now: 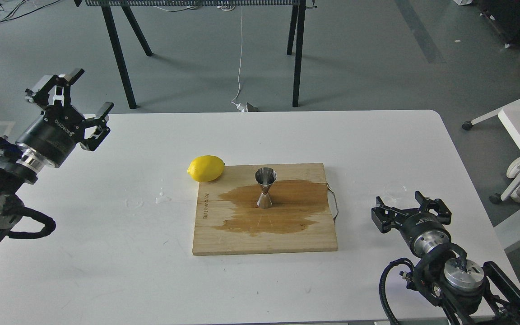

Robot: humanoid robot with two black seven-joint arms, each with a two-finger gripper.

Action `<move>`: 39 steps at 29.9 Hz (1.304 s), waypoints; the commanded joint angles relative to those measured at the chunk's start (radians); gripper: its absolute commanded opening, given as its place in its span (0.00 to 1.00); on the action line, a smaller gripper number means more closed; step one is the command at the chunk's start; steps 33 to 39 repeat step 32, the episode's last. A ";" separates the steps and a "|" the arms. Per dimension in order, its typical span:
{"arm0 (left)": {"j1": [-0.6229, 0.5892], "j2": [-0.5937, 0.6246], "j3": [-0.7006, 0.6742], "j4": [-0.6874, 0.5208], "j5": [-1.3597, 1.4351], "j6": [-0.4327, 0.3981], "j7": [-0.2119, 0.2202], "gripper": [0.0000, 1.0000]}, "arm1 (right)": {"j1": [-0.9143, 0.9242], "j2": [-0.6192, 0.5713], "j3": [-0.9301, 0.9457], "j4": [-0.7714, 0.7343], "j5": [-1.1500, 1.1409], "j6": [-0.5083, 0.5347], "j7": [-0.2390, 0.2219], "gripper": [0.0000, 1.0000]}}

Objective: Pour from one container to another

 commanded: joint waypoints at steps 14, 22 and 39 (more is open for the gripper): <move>0.034 -0.046 -0.005 -0.003 -0.005 0.000 0.000 0.90 | 0.304 -0.100 0.021 -0.123 -0.085 0.120 -0.005 0.96; 0.034 -0.041 -0.006 -0.003 -0.005 0.000 0.000 0.91 | 0.374 -0.135 -0.130 -0.333 -0.156 0.530 -0.143 0.96; 0.034 -0.048 -0.008 -0.002 -0.005 0.000 0.000 0.91 | 0.396 -0.151 -0.159 -0.392 -0.175 0.581 -0.151 0.95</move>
